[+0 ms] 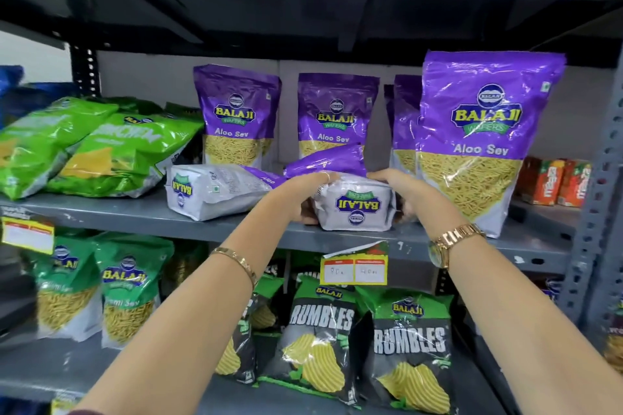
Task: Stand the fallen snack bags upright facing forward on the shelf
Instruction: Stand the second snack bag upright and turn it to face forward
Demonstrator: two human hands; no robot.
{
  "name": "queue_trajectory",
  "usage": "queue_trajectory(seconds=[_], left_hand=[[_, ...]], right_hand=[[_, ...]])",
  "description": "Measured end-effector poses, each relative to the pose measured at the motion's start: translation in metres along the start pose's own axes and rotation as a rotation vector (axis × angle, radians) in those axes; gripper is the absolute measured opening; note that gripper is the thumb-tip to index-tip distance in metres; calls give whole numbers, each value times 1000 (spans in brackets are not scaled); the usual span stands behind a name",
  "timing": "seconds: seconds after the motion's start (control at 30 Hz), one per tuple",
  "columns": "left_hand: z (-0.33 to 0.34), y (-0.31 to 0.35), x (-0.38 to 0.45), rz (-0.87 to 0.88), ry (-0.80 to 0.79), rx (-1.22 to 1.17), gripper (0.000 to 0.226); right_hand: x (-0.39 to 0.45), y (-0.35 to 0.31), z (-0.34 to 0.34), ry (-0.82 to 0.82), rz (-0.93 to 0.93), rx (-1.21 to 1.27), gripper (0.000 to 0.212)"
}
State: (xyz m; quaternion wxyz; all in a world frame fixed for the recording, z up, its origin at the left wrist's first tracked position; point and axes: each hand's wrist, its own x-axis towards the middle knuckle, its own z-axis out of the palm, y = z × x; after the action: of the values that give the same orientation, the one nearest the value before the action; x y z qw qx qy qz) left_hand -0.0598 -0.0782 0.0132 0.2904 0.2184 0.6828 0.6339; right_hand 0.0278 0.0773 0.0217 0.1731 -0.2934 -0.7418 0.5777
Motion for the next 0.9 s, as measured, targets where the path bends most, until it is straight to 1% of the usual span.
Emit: queue_trajectory(seconds=[0.07, 0.13, 0.2, 0.23, 0.3, 0.33, 0.4, 0.47, 0.57, 0.63, 0.73, 0.87, 0.9], left_hand=[[0, -3, 1, 62, 20, -52, 46], [-2, -5, 4, 145, 74, -54, 50], [-7, -5, 9, 225, 135, -41, 43], [-10, -3, 12, 266, 152, -30, 36], [-15, 1, 18, 373, 150, -5, 20], [-18, 3, 20, 429, 133, -3, 20], [-21, 5, 24, 530, 103, -4, 32], [-22, 4, 32, 592, 111, 9, 47], [-21, -5, 47, 586, 120, 88, 63], [-21, -17, 59, 568, 130, 180, 68], [-23, -28, 72, 568, 108, 223, 70], [-27, -29, 79, 545, 65, 216, 72], [-26, -30, 78, 545, 66, 217, 73]], right_hand=[[1, 3, 2, 31, -95, 94, 26], [1, 6, 6, 69, -165, 209, 20], [3, 8, 8, 60, -191, 323, 13], [4, 7, 8, 55, -200, 358, 8], [7, 4, 9, 47, -229, 406, 3], [10, 2, 10, 52, -259, 417, 3], [19, -3, 11, 83, -350, 401, 8], [27, -7, 12, 93, -421, 375, 20], [38, -3, 13, 111, -440, 296, 36], [47, 8, 16, 127, -410, 233, 46], [60, 22, 19, 111, -411, 254, 44], [63, 20, 20, 91, -416, 298, 47], [61, 19, 22, 94, -428, 325, 44]])
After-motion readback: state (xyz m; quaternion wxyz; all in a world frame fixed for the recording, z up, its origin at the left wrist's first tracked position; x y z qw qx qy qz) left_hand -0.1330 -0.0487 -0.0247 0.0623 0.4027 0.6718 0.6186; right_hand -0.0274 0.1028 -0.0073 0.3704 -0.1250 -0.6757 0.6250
